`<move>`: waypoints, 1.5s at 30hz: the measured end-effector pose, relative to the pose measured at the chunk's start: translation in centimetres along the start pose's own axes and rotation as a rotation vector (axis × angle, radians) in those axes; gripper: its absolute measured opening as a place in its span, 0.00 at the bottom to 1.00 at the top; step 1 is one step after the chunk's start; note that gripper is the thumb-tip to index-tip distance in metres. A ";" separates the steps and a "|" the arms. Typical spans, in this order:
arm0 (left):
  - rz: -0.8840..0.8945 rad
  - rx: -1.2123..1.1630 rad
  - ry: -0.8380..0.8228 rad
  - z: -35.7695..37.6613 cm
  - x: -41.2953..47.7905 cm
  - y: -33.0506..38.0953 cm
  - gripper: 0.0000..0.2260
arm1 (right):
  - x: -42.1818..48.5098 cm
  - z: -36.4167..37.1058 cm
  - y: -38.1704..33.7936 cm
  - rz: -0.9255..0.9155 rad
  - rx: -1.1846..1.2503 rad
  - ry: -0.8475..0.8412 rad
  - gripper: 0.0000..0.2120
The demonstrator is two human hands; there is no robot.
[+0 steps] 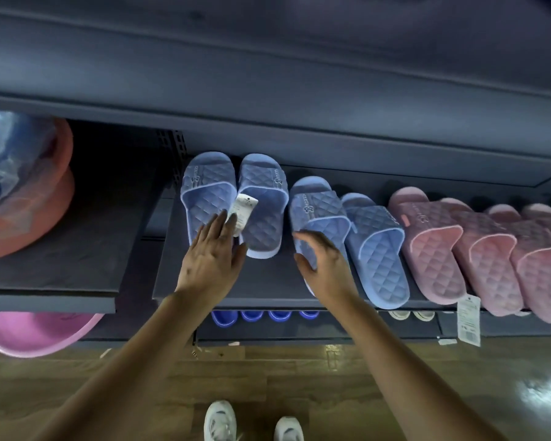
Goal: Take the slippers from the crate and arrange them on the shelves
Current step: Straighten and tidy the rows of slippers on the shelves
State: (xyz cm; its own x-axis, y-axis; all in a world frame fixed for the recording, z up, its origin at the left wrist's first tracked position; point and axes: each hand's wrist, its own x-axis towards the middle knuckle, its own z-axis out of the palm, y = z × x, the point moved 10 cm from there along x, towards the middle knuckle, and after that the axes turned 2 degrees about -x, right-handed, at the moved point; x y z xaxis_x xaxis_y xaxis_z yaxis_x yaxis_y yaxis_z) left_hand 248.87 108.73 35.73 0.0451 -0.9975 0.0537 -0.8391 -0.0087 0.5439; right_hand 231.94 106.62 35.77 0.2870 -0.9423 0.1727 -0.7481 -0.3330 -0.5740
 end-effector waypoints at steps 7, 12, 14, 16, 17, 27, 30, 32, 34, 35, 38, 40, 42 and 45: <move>0.150 -0.008 -0.106 4.1 0.0 7.2 0.34 | -3.3 -5.6 5.6 0.118 -0.097 0.019 0.18; 0.196 -0.005 -0.184 9.2 -0.6 11.4 0.28 | -4.8 -7.5 10.0 0.127 -0.131 -0.007 0.20; 0.202 0.013 -0.179 10.6 -0.7 12.6 0.25 | -5.1 -7.2 11.5 0.129 -0.134 -0.053 0.23; 0.190 0.069 -0.214 12.6 -0.8 12.9 0.27 | -5.2 -6.5 12.7 0.128 -0.156 -0.100 0.26; 0.177 0.097 -0.224 13.3 -0.9 12.8 0.29 | -5.3 -5.9 13.2 0.122 -0.170 -0.129 0.28; 0.239 0.294 -0.169 15.9 -1.1 12.5 0.29 | -5.0 -3.7 14.8 0.112 -0.131 -0.183 0.34; 0.274 0.277 -0.145 15.5 -0.3 12.5 0.31 | -3.6 -3.3 14.5 0.128 -0.124 -0.199 0.35; 0.274 0.277 -0.138 15.4 0.5 12.5 0.29 | -2.7 -3.0 14.5 0.128 -0.146 -0.203 0.35; 0.261 0.264 -0.113 15.3 1.3 12.4 0.24 | -1.9 -2.7 14.5 0.132 -0.166 -0.211 0.34; 0.255 0.260 -0.099 15.4 1.8 12.4 0.23 | -1.5 -2.6 14.5 0.138 -0.172 -0.214 0.33; 0.248 0.240 -0.026 15.2 3.0 12.5 0.23 | -0.3 -2.2 14.4 0.158 -0.176 -0.216 0.30; 0.241 0.222 -0.016 15.3 3.6 12.5 0.24 | 0.6 -1.9 14.5 0.166 -0.187 -0.211 0.29; 0.220 0.192 -0.021 15.6 3.9 12.3 0.27 | 1.1 -1.8 14.7 0.178 -0.197 -0.204 0.29; 0.197 0.154 -0.015 16.0 4.0 11.8 0.30 | 1.3 -1.7 14.7 0.193 -0.201 -0.195 0.29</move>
State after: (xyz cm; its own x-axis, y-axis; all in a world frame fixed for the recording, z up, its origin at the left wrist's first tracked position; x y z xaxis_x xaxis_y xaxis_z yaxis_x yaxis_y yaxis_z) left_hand 230.47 103.56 28.98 -0.1350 -0.9819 0.1330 -0.9037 0.1771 0.3898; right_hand 220.29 100.44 28.93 0.2235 -0.9704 -0.0914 -0.8971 -0.1681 -0.4087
